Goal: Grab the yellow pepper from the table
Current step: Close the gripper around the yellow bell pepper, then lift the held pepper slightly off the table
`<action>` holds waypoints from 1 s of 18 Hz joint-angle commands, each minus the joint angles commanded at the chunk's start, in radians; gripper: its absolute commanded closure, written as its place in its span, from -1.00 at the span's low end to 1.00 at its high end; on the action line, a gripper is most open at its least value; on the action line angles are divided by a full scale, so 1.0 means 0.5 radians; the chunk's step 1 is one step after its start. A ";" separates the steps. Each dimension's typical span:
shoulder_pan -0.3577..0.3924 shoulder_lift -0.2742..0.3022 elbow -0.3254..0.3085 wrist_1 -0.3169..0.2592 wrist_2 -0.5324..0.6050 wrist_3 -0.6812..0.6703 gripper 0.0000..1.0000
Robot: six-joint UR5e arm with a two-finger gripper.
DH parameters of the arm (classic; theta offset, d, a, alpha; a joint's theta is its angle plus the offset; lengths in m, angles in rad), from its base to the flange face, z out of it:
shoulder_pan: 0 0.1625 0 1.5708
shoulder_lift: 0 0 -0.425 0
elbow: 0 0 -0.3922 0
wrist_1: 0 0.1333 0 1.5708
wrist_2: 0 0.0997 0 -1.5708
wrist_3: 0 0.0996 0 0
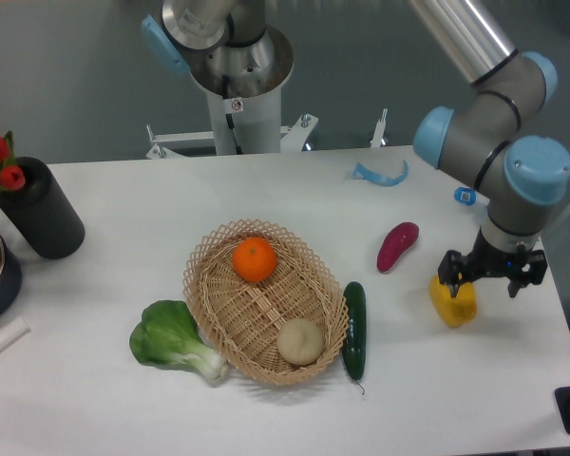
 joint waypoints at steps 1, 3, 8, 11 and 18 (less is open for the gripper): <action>-0.003 -0.006 0.003 -0.006 0.040 -0.015 -1.00; -0.031 -0.028 0.006 -0.006 0.107 -0.016 -1.00; -0.107 -0.132 0.064 -0.022 0.267 -0.064 -1.00; -0.120 -0.135 0.065 -0.049 0.249 -0.190 -1.00; -0.163 -0.160 0.016 -0.049 0.337 -0.212 -1.00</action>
